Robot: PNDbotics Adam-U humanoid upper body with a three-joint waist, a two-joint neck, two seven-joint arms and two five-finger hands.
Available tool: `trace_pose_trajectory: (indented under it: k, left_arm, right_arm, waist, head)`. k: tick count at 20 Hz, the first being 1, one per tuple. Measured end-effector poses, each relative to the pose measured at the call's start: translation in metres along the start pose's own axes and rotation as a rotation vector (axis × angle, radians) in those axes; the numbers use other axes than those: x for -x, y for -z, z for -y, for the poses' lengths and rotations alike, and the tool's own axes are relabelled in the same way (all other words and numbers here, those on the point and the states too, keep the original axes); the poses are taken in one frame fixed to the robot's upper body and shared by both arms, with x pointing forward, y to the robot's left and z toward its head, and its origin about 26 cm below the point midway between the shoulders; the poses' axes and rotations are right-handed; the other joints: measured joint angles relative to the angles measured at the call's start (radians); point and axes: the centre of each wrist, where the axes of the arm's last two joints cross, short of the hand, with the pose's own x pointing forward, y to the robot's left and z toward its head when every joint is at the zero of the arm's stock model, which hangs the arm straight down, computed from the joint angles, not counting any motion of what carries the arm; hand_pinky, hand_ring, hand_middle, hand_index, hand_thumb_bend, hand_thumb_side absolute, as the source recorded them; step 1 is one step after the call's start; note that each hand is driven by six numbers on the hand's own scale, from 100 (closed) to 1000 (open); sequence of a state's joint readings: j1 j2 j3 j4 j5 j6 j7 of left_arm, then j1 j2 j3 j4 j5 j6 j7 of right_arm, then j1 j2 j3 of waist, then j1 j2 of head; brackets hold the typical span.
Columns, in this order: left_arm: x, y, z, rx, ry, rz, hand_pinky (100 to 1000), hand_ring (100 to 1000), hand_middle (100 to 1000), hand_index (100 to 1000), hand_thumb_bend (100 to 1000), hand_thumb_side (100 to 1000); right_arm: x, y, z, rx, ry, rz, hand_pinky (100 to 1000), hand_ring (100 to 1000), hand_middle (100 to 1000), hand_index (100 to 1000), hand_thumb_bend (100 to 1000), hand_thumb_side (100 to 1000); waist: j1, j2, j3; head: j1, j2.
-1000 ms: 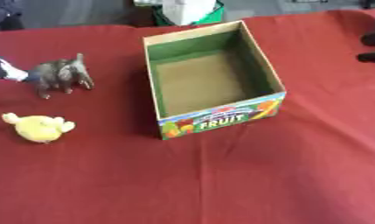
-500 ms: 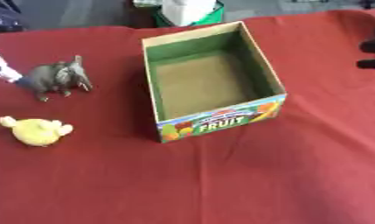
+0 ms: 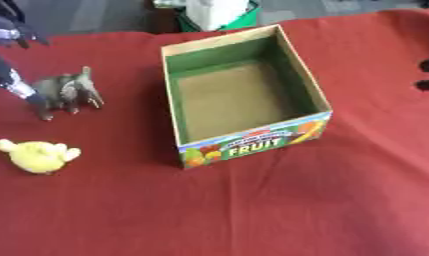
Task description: Pick up objects on the table and place them in the box.
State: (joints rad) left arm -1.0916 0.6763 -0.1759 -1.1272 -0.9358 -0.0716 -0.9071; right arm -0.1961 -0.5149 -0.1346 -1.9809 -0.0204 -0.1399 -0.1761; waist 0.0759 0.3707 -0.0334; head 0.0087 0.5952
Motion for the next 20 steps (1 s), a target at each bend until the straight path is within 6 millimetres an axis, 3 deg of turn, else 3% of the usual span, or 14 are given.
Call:
trace_pose_trajectory:
  k: [4,9,10,20]
  left_arm:
    - [0.000,0.004,0.003,0.016,0.017,-0.019,905,922,1000,1000,762,468]
    - [0.003,0.007,0.006,0.034,0.040,-0.041,905,922,1000,1000,762,468]
    - [0.003,0.007,0.006,0.036,0.042,-0.042,902,920,1000,1000,614,398]
    - [0.003,0.014,0.009,0.056,0.037,-0.063,896,915,994,1000,580,409]
  right_arm:
    - [-0.001,0.002,0.000,0.000,0.001,0.007,669,762,640,811,100,1000]
    - [-0.001,0.002,0.000,0.000,0.001,0.007,669,762,640,811,100,1000]
    - [-0.001,0.002,0.000,0.000,0.001,0.007,670,762,640,811,100,1000]
    - [-0.002,0.004,-0.001,-0.008,0.004,0.021,673,763,637,812,100,1000]
  waist:
    - [0.002,0.006,-0.007]
    - [0.002,0.007,-0.009]
    - [0.002,0.008,-0.009]
    - [0.002,0.029,-0.022]
  head:
    - [0.007,-0.008]
    - [0.008,-0.008]
    - [0.008,-0.008]
    - [0.018,-0.025]
